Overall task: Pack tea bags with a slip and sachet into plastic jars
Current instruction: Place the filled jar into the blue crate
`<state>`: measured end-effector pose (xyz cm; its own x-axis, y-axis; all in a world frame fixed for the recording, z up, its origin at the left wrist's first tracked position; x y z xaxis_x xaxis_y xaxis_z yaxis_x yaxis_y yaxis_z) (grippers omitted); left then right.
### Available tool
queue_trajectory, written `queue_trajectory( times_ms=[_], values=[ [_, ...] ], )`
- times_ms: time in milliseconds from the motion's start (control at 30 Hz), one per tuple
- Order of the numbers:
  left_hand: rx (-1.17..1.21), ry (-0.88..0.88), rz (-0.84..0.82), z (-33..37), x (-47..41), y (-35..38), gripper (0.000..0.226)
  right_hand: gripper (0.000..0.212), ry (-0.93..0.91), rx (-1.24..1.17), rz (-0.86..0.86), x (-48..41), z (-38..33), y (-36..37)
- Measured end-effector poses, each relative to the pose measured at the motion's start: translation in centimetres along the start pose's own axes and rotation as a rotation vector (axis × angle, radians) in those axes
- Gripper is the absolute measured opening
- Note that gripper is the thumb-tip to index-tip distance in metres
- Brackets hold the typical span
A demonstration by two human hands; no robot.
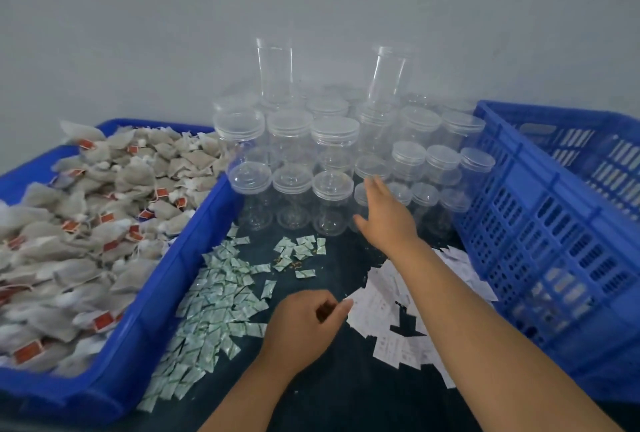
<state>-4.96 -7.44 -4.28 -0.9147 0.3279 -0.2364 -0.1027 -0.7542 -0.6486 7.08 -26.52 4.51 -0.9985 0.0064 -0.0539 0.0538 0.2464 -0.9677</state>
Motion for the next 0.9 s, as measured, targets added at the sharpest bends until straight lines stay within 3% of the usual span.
queue_trajectory(
  times_ms=[100,200,333,500,633,733,833,900],
  values=[
    [0.042,0.002,0.030,-0.3,-0.3,-0.2,0.053,0.062,0.030,0.079,-0.024,-1.1,0.9,0.4],
    [0.074,0.003,0.050,-0.5,-0.5,-0.2,0.048,0.044,0.016,0.088,0.057,-0.3,1.3,0.5],
    [0.122,-0.002,0.068,-0.6,-0.5,-0.3,0.044,0.050,-0.077,0.070,0.181,2.0,0.8,-0.7],
    [0.212,0.008,0.096,0.1,-0.2,-1.0,0.024,0.079,-0.072,-0.288,0.317,6.7,0.4,-3.5],
    [0.321,0.083,0.176,0.6,0.6,-1.8,0.064,0.086,-0.111,-0.843,0.082,12.2,-1.3,-1.5],
    [0.335,0.172,0.142,1.7,1.3,-1.9,0.080,0.081,-0.126,-1.103,0.100,15.1,-2.7,1.6],
    [0.272,0.171,0.086,3.1,1.1,-1.7,0.065,0.078,-0.119,-1.319,0.131,16.6,-3.8,4.4],
    [0.403,0.140,0.079,3.8,1.3,-1.4,0.053,0.085,-0.088,-1.415,0.087,17.3,-3.9,6.0]
  ],
)
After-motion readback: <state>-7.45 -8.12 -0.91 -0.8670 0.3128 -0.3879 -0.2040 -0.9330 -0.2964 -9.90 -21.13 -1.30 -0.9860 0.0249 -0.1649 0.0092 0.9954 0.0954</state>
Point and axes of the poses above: each hand's wrist, its own x-axis away from the middle knuckle, its own y-axis out of the palm, z = x × y, the point moved 6 cm from there along -x, towards the middle knuckle, and after that the axes turned 7 degrees about -z, right-handed, at the moved point
